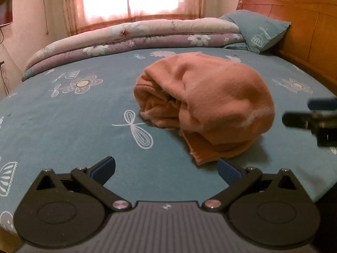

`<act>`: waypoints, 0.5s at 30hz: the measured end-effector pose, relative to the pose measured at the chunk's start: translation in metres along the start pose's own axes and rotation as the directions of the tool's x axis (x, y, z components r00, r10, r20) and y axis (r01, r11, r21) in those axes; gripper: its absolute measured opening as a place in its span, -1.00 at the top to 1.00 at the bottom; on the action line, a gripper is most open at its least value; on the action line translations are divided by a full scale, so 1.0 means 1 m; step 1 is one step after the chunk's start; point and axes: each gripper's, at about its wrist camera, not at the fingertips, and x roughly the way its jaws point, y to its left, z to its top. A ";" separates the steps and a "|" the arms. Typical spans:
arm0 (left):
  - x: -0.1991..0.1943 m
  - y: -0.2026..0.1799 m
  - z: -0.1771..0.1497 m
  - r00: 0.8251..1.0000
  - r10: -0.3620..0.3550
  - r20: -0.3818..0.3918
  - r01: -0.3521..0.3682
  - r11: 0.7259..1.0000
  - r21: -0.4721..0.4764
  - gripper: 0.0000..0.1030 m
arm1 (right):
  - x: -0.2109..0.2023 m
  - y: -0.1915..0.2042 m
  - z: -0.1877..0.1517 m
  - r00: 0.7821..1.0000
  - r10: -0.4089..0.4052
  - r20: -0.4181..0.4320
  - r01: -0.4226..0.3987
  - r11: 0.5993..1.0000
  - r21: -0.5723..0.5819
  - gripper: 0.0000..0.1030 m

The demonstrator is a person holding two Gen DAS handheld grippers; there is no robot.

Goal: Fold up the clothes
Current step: 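Grasp the pink sweater's edge with the right gripper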

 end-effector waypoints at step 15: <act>0.025 0.029 0.000 0.996 -0.076 -0.044 0.072 0.993 -0.090 -0.99 | 0.042 0.014 0.020 0.986 0.154 -0.058 -0.159 0.983 -0.089 0.56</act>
